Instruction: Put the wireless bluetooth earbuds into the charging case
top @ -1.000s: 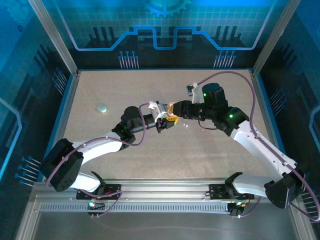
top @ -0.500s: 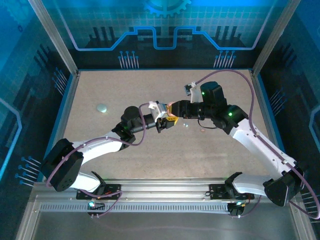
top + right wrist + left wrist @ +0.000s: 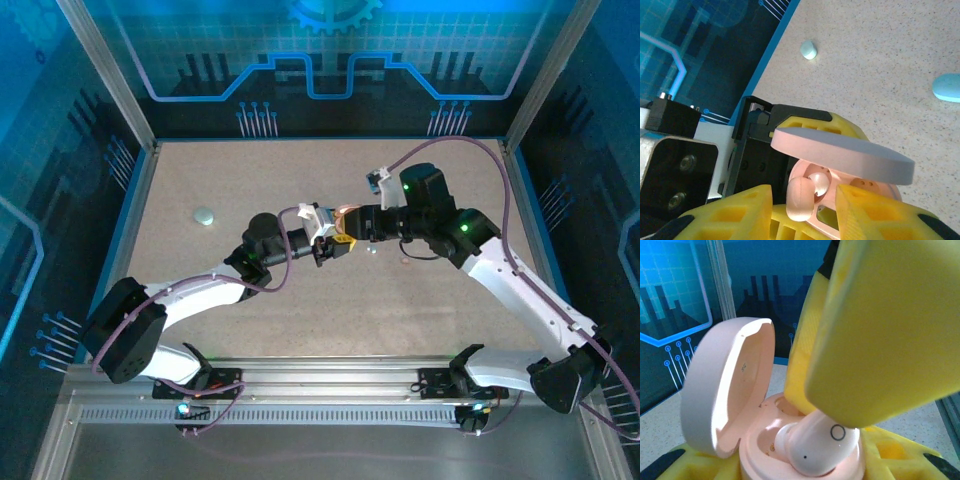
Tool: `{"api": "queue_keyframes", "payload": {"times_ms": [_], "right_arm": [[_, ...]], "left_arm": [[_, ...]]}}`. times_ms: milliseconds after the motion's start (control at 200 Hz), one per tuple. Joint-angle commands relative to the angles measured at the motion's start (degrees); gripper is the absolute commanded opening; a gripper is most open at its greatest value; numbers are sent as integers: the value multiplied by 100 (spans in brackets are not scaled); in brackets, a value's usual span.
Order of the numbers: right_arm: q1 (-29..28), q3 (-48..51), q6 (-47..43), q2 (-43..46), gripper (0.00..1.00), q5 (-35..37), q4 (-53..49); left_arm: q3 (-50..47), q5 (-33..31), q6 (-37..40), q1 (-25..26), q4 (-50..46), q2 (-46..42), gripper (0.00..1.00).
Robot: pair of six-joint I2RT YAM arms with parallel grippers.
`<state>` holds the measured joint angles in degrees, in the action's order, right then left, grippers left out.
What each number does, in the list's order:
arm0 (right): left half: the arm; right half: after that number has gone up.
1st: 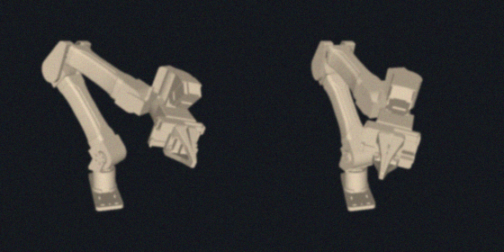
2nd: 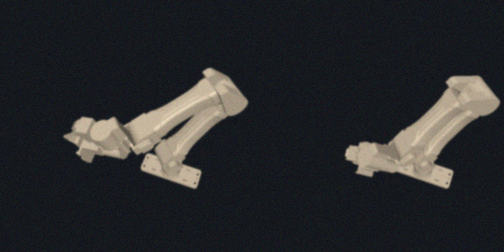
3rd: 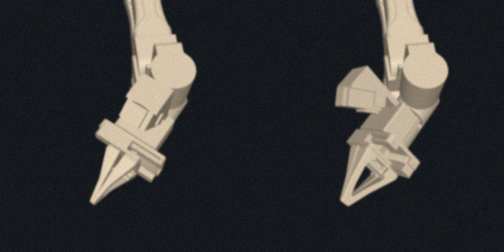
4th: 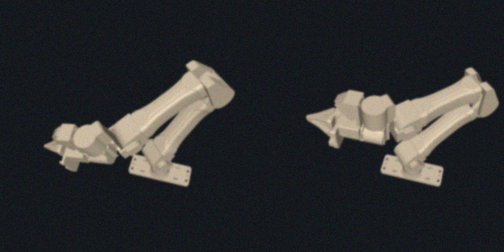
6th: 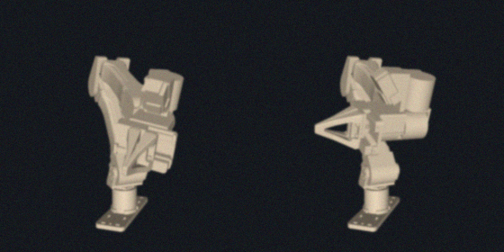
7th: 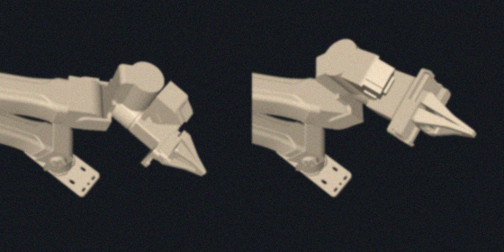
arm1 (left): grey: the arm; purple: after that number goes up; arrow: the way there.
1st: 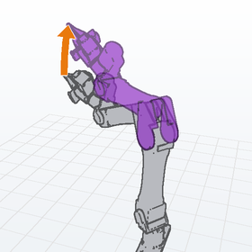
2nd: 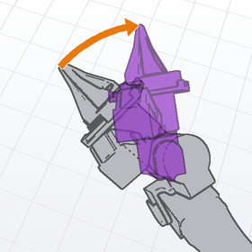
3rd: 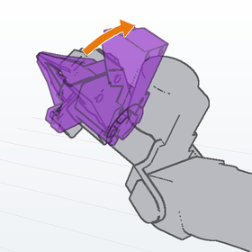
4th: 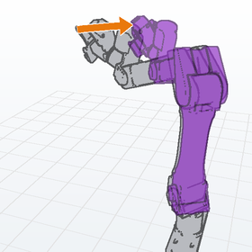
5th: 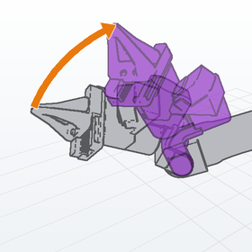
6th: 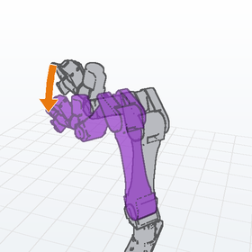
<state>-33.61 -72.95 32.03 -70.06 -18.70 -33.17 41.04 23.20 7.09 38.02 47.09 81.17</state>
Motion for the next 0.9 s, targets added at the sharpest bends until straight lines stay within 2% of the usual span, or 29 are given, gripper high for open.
{"api": "queue_keyframes", "payload": {"times_ms": [0, 75, 360, 635, 896], "right_arm": [[-215, -258, -452, -110, 37, 273, -689], [-274, -333, -575, -154, 35, 491, -841], [-375, -469, -967, -172, 37, 546, -1028], [-423, -648, -1426, -248, 28, 991, -1397], [-401, -803, -1700, -225, 31, 1240, -1457]], "left_arm": [[221, -17, -126, 17, 500, -92, 31], [223, -17, -120, 14, 494, -101, 31], [221, -9, -118, 21, 482, -110, 31], [204, 51, -97, 21, 478, -136, 31], [220, 193, 29, 17, 292, -180, 31]]}}
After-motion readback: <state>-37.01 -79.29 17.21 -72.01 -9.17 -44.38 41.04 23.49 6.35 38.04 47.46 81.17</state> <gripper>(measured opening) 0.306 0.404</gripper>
